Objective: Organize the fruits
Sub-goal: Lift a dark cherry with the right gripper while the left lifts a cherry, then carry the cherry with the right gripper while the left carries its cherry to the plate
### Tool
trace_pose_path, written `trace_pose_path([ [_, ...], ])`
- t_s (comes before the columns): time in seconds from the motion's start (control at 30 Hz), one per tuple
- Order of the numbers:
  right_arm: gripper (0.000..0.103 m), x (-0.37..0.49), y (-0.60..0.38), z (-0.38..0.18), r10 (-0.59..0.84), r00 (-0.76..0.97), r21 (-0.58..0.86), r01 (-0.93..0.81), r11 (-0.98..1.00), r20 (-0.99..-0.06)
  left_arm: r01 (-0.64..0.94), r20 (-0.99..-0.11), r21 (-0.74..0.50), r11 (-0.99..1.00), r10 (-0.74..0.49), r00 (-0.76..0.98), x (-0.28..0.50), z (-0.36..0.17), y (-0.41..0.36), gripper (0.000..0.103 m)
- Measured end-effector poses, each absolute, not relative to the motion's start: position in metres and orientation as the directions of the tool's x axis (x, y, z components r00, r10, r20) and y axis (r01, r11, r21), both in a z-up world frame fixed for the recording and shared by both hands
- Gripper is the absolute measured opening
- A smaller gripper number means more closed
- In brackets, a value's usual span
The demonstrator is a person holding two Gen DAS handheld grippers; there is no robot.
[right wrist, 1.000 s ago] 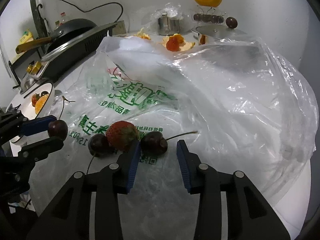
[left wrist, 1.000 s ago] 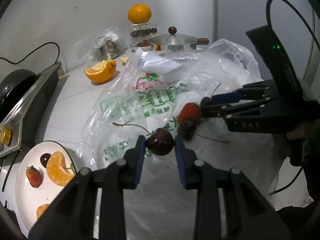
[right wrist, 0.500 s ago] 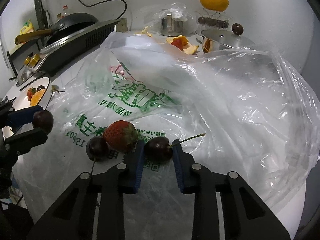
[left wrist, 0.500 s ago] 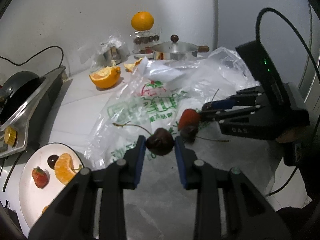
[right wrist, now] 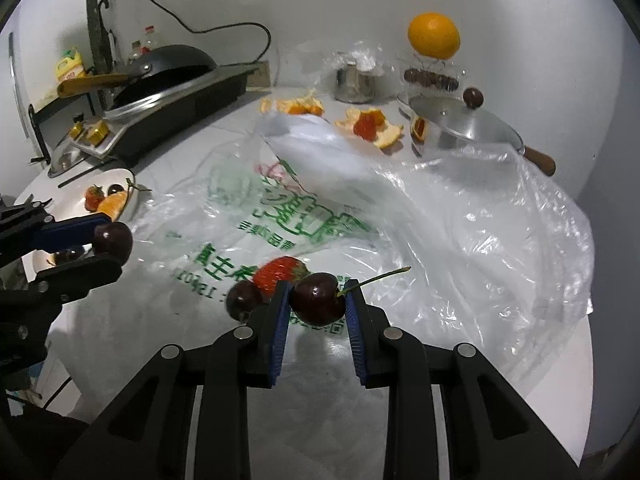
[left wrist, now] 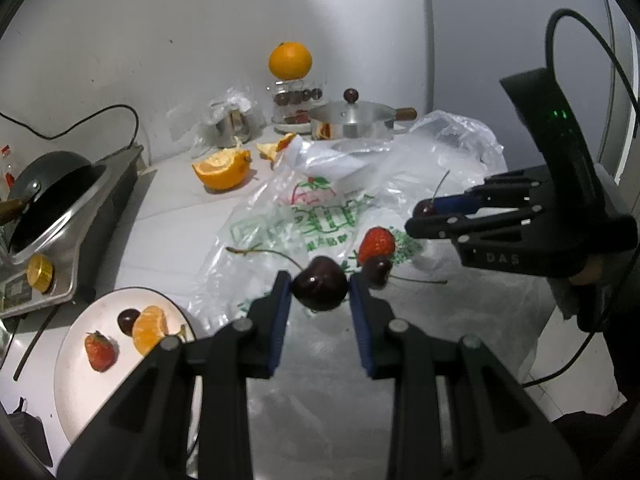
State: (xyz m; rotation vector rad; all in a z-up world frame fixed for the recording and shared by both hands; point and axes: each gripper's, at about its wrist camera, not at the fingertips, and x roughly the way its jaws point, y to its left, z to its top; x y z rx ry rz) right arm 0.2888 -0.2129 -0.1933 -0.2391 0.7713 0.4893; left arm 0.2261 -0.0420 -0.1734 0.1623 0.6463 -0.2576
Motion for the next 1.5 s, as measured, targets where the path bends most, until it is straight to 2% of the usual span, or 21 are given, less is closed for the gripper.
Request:
trace_pose_path([
  [0.67,0.029,0.25,-0.166,-0.165,0.378,0.627,-0.076,-0.574,0.815,-0.681,0.228,-0.563,0.067,0.971,-0.152,0.812,0.186,-0.156,-0.004,0.03],
  [1.5,0.029,0.23,-0.095,-0.164,0.414,0.584,-0.119,-0.666,0.737,-0.699,0.101,-0.551,0.02,0.995,-0.074,0.831,0.162,-0.166,0.069,0.03],
])
